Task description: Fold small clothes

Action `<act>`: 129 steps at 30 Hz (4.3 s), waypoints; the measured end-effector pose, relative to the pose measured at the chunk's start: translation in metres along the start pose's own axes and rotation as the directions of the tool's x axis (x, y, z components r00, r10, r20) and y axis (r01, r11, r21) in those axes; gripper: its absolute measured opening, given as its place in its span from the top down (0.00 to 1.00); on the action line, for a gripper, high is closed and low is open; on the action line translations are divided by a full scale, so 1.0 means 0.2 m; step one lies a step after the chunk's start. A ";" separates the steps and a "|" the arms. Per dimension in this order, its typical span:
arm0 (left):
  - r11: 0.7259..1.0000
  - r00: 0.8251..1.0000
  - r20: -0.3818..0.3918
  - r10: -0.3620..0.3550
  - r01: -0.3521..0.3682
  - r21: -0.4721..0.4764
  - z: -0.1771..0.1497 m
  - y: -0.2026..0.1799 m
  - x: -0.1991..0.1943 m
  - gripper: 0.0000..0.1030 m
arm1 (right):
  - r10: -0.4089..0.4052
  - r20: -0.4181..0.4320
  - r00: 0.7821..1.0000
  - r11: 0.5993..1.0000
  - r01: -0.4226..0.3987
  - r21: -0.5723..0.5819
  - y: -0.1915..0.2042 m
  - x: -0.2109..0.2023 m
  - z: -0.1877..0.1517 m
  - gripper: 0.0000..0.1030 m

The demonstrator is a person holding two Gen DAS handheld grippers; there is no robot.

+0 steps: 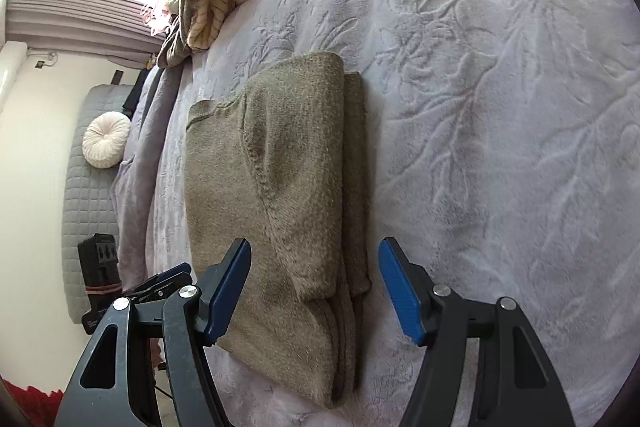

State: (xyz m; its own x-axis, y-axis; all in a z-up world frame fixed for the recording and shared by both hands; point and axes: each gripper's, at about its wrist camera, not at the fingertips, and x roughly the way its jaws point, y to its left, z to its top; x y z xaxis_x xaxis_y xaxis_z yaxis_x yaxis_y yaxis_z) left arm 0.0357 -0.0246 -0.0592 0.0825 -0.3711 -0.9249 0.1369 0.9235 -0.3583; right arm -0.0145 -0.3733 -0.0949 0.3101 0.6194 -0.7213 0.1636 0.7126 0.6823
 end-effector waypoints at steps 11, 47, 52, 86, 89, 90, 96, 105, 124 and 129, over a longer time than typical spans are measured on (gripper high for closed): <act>0.997 0.997 -0.028 -0.073 0.073 0.014 0.11 -0.09 0.23 0.02 | 0.045 -0.124 0.991 0.999 -0.045 0.005 -0.03 0.25 0.15 0.32; 0.980 0.984 0.075 -0.165 0.155 0.125 0.02 -0.17 -0.24 0.50 | 0.303 -0.142 0.942 0.953 -0.299 0.046 0.37 0.22 0.11 0.67; 0.978 0.983 0.074 -0.166 0.154 0.141 -0.09 -0.11 -0.43 0.50 | 0.338 -0.163 0.927 0.941 -0.332 0.066 0.52 0.19 0.00 0.68; 0.980 0.980 0.056 0.192 -0.187 -0.071 -0.79 0.65 -0.59 0.26 | -0.171 -0.184 0.968 0.985 0.162 -0.066 0.69 0.49 -0.52 0.61; 0.976 0.976 0.057 0.212 -0.208 -0.060 -0.79 0.63 -0.60 0.26 | -0.139 -0.172 0.975 0.990 0.132 -0.052 0.69 0.39 -0.55 0.61; 0.976 0.975 0.064 0.214 -0.210 -0.058 -0.79 0.62 -0.61 0.26 | -0.116 -0.177 0.977 0.993 0.110 -0.043 0.68 0.36 -0.57 0.61; 0.981 0.976 0.100 0.194 -0.192 -0.030 -0.80 0.49 -0.60 0.00 | -0.024 -0.216 0.976 1.000 0.025 0.006 0.73 0.42 -0.71 0.72; 0.973 0.974 0.009 0.228 -0.228 -0.038 -0.92 0.52 -0.39 0.00 | -0.213 -0.188 0.959 0.975 0.194 -0.111 0.72 0.55 -0.75 0.92; 0.963 0.963 -0.033 0.269 -0.269 -0.017 -0.96 0.49 -0.46 0.00 | -0.258 -0.183 0.949 0.966 0.257 -0.026 0.64 0.49 -0.80 0.92; 0.952 0.950 -0.067 0.305 -0.305 0.007 -0.97 0.47 -0.49 0.00 | -0.291 -0.194 0.937 0.956 0.294 -0.011 0.66 0.41 -0.84 0.91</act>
State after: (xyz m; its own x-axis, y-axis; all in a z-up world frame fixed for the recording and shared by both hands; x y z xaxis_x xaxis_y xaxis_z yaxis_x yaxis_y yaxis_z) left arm -0.1507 0.1174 -0.0274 0.0539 -0.0645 -0.9965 0.1125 0.9920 -0.0581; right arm -0.1257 -0.1732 -0.0846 0.0609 0.4373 -0.8972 0.2370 0.8669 0.4386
